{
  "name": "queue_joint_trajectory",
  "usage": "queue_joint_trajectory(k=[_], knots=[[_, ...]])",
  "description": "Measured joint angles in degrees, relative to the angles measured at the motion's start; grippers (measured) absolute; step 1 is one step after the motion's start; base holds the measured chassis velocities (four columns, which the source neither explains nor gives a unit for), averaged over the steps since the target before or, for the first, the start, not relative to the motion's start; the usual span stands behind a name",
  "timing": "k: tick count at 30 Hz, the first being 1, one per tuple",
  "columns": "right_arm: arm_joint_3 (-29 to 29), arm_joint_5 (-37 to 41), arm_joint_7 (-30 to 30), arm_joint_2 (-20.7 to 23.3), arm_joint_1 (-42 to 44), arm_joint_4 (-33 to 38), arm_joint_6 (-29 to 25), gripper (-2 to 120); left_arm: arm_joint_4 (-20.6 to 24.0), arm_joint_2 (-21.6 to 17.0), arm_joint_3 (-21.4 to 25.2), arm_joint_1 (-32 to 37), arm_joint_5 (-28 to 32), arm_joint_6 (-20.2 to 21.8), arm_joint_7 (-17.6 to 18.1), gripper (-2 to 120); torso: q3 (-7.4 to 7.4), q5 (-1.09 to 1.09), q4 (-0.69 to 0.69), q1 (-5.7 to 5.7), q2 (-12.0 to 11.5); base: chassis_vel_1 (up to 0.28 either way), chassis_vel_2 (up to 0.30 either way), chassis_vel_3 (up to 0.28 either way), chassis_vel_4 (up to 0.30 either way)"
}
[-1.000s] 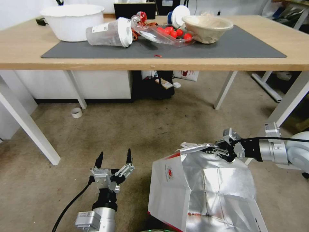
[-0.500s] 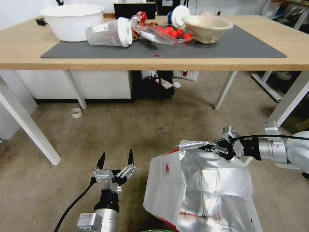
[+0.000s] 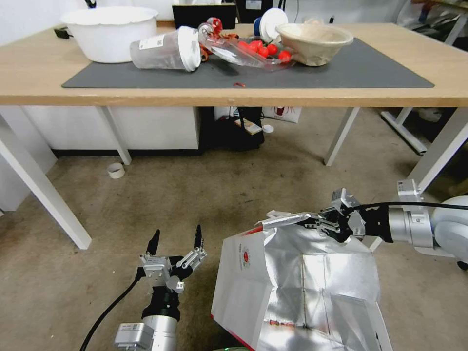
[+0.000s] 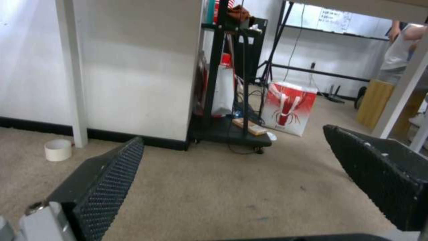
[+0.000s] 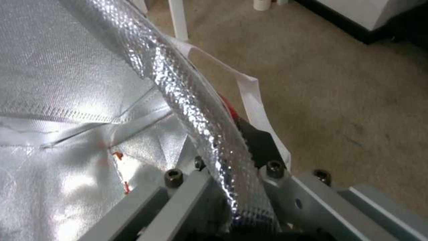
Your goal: Pick up the food delivery bag from the floor and place it on the table.
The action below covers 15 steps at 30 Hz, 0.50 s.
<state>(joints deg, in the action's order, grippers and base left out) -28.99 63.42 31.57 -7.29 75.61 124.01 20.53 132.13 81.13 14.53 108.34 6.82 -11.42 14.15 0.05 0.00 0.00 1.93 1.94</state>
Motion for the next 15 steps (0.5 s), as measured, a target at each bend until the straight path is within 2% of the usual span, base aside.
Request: queue_joint_trajectory(k=[8, 15], knots=[[-0.02, -1.23, 0.86, -0.35, 0.19, 0.08, 0.01, 0, -0.25, 0.07, 0.47, 0.52, -0.14, -1.57, -0.47, 100, 0.05, 0.0, 0.0, 0.0, 0.03, 0.0, 0.0, 0.0, 0.0], [0.02, -2.0, 1.41, -0.55, 0.35, 0.19, 0.01, 0, -0.72, 0.29, 0.84, 0.74, -1.13, -2.02, -1.37, 100, 1.4, 0.0, 0.0, 0.07, 1.47, 0.0, 0.0, 0.0, 0.0]])
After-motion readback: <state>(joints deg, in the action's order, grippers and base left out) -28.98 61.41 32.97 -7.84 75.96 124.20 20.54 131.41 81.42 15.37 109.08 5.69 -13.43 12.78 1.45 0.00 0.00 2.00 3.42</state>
